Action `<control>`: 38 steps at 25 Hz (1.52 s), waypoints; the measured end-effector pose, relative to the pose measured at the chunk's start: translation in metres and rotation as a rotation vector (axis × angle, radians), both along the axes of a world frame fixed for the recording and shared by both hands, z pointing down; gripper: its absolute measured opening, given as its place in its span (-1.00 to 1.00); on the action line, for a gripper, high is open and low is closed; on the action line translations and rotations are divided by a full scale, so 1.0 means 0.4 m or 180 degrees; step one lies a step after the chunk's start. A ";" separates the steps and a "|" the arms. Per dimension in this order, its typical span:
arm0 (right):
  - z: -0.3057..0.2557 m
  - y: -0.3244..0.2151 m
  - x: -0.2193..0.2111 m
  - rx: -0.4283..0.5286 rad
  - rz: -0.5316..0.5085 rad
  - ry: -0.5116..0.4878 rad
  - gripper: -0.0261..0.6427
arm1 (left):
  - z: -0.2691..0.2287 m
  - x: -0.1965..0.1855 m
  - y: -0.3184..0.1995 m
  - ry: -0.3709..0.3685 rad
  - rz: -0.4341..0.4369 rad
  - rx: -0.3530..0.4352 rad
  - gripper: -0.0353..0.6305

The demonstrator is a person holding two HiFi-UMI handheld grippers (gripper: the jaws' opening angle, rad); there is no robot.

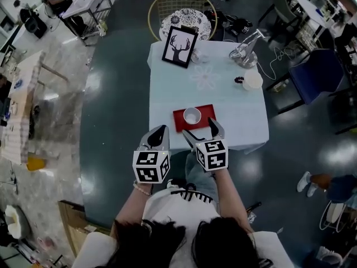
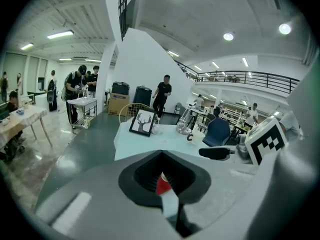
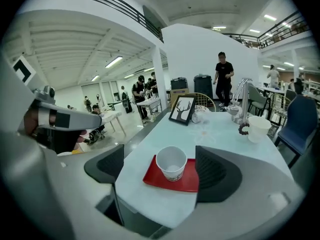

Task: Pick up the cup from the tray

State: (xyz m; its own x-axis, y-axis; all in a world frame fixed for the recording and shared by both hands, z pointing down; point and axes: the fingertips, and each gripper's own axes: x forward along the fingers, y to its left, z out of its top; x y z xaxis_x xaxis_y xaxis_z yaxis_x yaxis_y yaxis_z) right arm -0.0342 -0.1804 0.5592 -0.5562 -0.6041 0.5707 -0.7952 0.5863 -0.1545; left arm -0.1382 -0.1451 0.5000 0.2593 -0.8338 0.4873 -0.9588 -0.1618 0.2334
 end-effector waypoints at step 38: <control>0.219 -0.171 0.020 -0.0861 -0.0255 0.0424 0.25 | 0.084 0.081 -0.249 -0.0127 0.0026 -0.0356 -0.89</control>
State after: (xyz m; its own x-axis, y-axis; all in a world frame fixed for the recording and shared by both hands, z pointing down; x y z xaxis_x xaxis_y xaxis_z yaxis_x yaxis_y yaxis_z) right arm -0.0264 -0.2487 0.6469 -0.5056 -0.3775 0.7758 -0.7718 0.5998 -0.2111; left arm -0.1059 -0.2448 0.5336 0.2444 -0.7716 0.5873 -0.9665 -0.1446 0.2122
